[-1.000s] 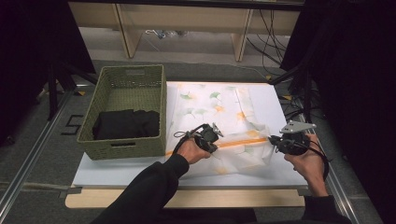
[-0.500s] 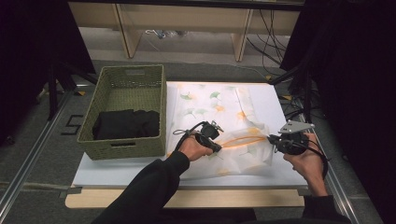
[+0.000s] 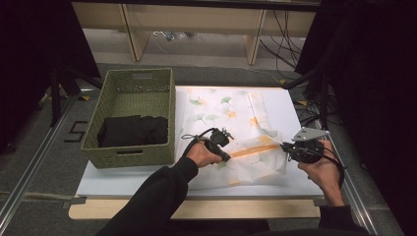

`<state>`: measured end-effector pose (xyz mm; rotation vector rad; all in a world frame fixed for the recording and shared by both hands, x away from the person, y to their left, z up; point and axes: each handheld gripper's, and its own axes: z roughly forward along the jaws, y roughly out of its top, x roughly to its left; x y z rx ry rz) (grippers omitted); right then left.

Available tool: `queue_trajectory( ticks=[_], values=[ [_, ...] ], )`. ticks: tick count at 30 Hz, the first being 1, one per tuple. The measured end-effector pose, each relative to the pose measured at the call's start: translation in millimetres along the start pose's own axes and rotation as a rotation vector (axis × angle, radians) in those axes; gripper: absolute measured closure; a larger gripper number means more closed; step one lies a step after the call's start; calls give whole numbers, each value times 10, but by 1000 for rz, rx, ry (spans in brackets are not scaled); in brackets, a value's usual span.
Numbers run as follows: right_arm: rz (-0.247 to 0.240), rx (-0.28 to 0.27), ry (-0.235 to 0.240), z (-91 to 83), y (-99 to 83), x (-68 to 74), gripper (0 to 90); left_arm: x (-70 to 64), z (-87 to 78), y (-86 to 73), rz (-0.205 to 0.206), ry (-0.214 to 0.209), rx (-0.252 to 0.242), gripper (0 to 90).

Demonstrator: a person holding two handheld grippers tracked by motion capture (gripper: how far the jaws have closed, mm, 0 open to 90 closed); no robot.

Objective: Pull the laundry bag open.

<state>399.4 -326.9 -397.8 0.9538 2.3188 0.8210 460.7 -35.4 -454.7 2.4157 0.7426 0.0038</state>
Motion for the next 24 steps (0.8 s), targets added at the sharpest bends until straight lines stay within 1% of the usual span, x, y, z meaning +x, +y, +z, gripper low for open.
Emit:
queue_trajectory(
  ticks=[2, 3, 4, 5, 6, 7, 8, 9, 10, 12, 13, 14, 15, 16, 17, 18, 19, 20, 21, 22, 23, 24],
  values=[
    [2, 0, 3, -2, 1, 0, 865, -1, 2, 0, 0, 3, 4, 888],
    [-12, -1, 7, -4, 2, -11, 864, 1, 2, 0, -1, 0, 3, 886],
    [-10, -1, 8, -6, 3, -10, 864, 1, 0, 0, 3, 2, 3, 887],
    [-31, -8, 5, -3, 5, -22, 865, 3, 4, -1, 3, 3, 4, 889],
    [-9, -1, 8, -7, 4, -10, 864, 2, 14, -3, 2, 4, 2, 892],
    [-11, -1, 7, -7, 6, -11, 864, -2, 22, -4, 0, 3, 1, 894],
    [-15, -2, 8, -5, 7, -11, 865, -11, 33, -8, 6, 2, 10, 895],
    [-1, 1, 5, -10, 6, -2, 865, -15, 35, -7, 20, 9, 18, 896],
    [-1, 1, 6, -10, 6, -4, 865, -29, 41, -8, 32, 28, 14, 896],
    [0, 1, 4, -11, 6, -6, 865, -30, 38, -4, 44, 40, 12, 897],
    [-19, 2, -6, -8, 7, -15, 865, -33, 32, -5, 42, 50, 10, 897],
    [-10, 17, -12, 0, -7, -21, 865, -30, 26, -9, 35, 42, 9, 898],
    [9, 22, -18, -1, -14, -16, 866, -28, 0, -22, 46, 58, 23, 898],
    [15, 30, -31, 1, -21, -11, 866, -14, -18, -29, 62, 63, 31, 898],
    [15, 30, -31, 1, -21, -11, 866, -14, -18, -29, 62, 63, 31, 898],
    [15, 39, -36, 0, -33, -37, 866, 11, -55, -54, 59, 78, 30, 898],
    [15, 39, -36, 0, -33, -37, 866, 11, -55, -54, 59, 78, 30, 898],
    [29, 40, -42, -8, -43, -41, 866, 34, -103, -86, 45, 78, 24, 899],
    [24, 37, -39, -9, -50, -65, 866, 34, -103, -86, 45, 78, 24, 898],
    [26, 38, -38, -8, -60, -76, 866, 46, -160, -128, 34, 76, 22, 898],
    [26, 38, -38, -8, -60, -76, 866, 46, -160, -128, 34, 76, 22, 898],
    [33, 44, -37, -3, -77, -87, 865, 55, -190, -152, 34, 85, 17, 898]
  ],
)
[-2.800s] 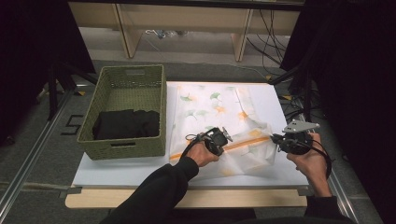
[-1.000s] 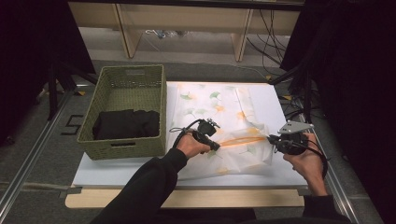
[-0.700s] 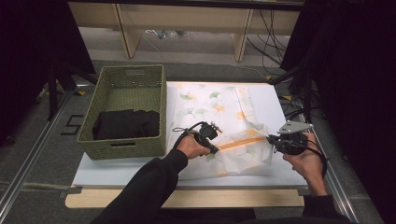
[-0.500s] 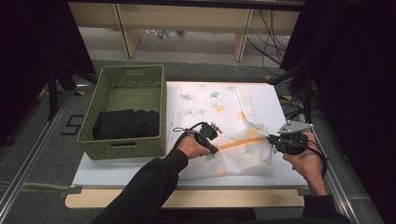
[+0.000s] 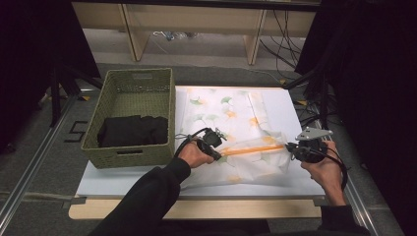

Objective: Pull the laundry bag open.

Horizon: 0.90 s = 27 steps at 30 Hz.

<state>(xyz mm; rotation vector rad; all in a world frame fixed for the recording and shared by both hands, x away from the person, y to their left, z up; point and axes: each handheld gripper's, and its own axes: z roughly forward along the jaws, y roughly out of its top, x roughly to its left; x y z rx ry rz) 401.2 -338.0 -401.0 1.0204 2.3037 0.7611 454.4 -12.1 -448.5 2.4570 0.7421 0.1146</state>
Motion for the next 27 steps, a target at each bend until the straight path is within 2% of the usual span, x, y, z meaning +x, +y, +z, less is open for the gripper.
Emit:
queue_trajectory(
  ticks=[3, 6, 7, 10, 13, 15, 17, 19, 20, 21, 23, 24, 27],
  values=[
    [-11, 1, -1, 19, -9, -11, 866, 26, -83, -89, -11, 11, -6, 898],
    [5, 7, -3, 25, -20, -12, 866, 57, -164, -179, -11, 24, -12, 898],
    [6, 6, 0, 26, -24, -18, 866, 67, -200, -208, -19, 29, 1, 898],
    [15, 9, -6, 33, -35, -15, 866, 113, -276, -313, -42, 30, -1, 898],
    [13, 13, -10, 42, -41, -17, 866, 136, -341, -425, -41, 45, -1, 898],
    [10, 15, -3, 47, -45, -27, 866, 181, -377, -575, -45, 65, -8, 898],
    [22, 20, 0, 44, -42, -21, 866, 194, -397, -616, -38, 75, -1, 898],
    [-3, 16, -2, 56, -45, -34, 865, 182, -442, -654, -30, 84, -10, 898],
    [7, 20, -4, 57, -49, -29, 865, 183, -459, -661, -22, 92, -7, 898],
    [7, 20, -6, 59, -50, -29, 865, 179, -471, -678, -23, 105, -14, 898],
    [5, 20, -3, 62, -54, -32, 865, 190, -496, -714, -33, 105, -21, 898],
    [12, 22, -1, 62, -59, -35, 865, 205, -507, -763, -50, 106, -28, 898],
    [12, 23, -2, 67, -64, -40, 865, 226, -537, -821, -50, 110, -20, 898]
  ],
)
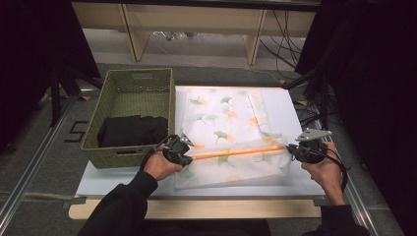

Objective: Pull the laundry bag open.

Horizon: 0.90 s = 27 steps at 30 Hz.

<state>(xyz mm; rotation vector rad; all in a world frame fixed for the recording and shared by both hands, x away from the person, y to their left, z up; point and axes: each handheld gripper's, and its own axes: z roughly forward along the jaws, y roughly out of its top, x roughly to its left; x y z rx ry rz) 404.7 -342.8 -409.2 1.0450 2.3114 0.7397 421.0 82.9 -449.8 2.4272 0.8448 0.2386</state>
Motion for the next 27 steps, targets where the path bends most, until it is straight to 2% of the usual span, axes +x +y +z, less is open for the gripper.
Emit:
queue_trajectory(
  ticks=[2, 6, 9, 11, 12, 13, 14, 16, 18, 21, 22, 23, 24, 27],
  values=[
    [4, 4, 1, 12, -12, -10, 865, 11, -10, -57, -22, 12, -15, 898],
    [4, 6, 1, 27, -23, -11, 865, 60, -60, -150, -22, 21, -3, 898],
    [3, 10, 3, 38, -25, -11, 865, 90, -75, -231, -47, 35, -4, 898],
    [3, 11, 3, 40, -26, -12, 865, 112, -91, -278, -28, 53, 16, 898],
    [5, 10, 6, 41, -28, -13, 865, 120, -82, -299, -23, 63, 3, 898],
    [6, 11, 7, 41, -29, -12, 865, 121, -81, -328, -46, 59, 3, 898],
    [7, 12, 7, 44, -29, -11, 865, 128, -87, -341, -37, 62, 5, 898],
    [11, 16, 12, 45, -24, -11, 865, 147, -92, -386, -62, 68, 1, 898],
    [9, 12, 12, 58, -30, -7, 865, 187, -107, -420, -59, 61, 13, 898],
    [1, 14, 12, 71, -31, -4, 865, 176, -101, -469, -70, 70, 1, 897],
    [5, 16, 13, 75, -32, -7, 865, 161, -86, -495, -81, 71, -22, 897],
    [5, 16, 13, 75, -32, -7, 865, 161, -86, -495, -81, 71, -22, 897],
    [10, 15, 14, 76, -35, -8, 865, 167, -113, -491, -70, 65, 4, 897],
    [3, 20, 13, 97, -43, -7, 864, 158, -107, -494, -74, 72, -14, 896]
  ],
)
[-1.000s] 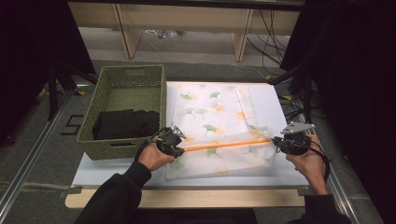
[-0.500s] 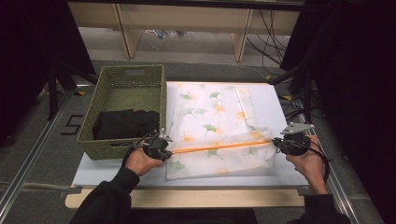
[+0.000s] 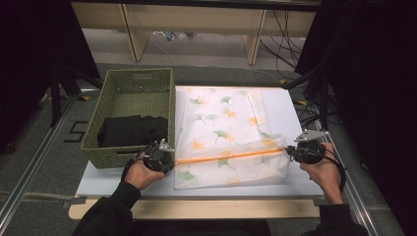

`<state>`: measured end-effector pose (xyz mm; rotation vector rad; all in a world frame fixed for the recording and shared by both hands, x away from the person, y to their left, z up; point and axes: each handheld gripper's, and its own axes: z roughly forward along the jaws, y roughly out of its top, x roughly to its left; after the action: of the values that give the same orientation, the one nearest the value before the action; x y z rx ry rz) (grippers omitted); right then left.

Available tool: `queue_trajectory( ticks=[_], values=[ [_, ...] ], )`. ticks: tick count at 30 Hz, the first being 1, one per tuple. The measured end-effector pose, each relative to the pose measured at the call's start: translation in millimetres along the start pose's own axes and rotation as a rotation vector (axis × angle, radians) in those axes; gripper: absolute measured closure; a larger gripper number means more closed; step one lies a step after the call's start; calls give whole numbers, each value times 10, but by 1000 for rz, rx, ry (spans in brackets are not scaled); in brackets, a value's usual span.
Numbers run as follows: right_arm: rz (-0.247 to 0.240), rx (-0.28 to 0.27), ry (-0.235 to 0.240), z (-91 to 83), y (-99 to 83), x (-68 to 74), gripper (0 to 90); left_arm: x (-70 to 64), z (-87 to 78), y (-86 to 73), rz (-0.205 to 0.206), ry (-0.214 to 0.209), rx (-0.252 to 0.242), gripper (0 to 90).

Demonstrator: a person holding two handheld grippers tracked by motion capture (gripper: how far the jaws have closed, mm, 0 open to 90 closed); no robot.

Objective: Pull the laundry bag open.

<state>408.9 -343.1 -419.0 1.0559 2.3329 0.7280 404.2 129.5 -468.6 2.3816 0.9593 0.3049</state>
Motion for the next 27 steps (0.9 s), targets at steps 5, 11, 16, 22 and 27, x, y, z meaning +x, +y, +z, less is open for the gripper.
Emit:
queue_trajectory(
  ticks=[5, 11, 16, 22, 27],
  values=[
    [3, 17, 4, 61, -36, -15, 860, -20, -30, 6, 18, -15, -7, 887],
    [5, 37, 14, 112, -52, 6, 855, -55, -61, -10, 17, -20, -15, 813],
    [-5, 61, 11, 167, -88, -7, 781, -116, -128, -34, -14, -14, -49, 644],
    [38, 51, -69, 116, -41, -20, 547, -185, -195, -59, -48, -36, -73, 470],
    [-54, -57, -6, 84, 126, 149, 459, -264, -222, -87, -69, -53, -87, 375]
  ],
)
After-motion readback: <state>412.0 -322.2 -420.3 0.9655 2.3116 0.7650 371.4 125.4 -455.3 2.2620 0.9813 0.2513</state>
